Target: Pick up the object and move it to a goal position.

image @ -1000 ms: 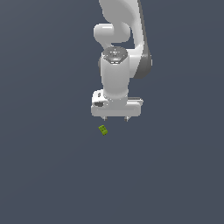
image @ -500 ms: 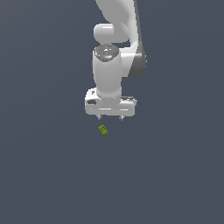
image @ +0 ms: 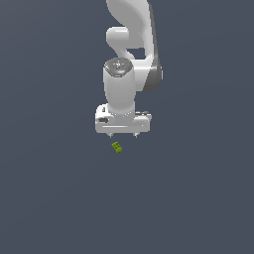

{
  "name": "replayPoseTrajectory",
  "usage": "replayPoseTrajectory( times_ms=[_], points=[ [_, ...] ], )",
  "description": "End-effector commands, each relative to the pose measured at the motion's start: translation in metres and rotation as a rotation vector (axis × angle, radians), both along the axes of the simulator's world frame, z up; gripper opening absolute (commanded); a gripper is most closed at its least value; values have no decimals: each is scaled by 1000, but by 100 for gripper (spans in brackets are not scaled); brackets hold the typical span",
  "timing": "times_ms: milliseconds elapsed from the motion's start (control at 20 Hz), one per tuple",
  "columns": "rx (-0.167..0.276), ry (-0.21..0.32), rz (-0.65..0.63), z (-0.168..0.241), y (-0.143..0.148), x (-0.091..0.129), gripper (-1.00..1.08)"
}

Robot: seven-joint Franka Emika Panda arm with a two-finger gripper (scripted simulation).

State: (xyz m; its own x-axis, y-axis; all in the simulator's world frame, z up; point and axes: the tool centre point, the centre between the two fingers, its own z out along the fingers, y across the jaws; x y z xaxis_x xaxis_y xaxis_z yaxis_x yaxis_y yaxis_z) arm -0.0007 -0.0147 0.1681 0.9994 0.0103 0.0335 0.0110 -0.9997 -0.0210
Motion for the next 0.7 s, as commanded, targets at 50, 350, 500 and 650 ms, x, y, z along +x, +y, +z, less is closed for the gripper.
replayPoseTrajectory(
  times_ms=[50,350,500,650],
  points=[
    [-7,3,60,-12,-5,-3,100],
    [-20,10,203,-39,-17,-11,100],
    [-25,14,281,-54,-22,-15,100],
    [-28,18,358,-67,-28,-20,100]
  ],
)
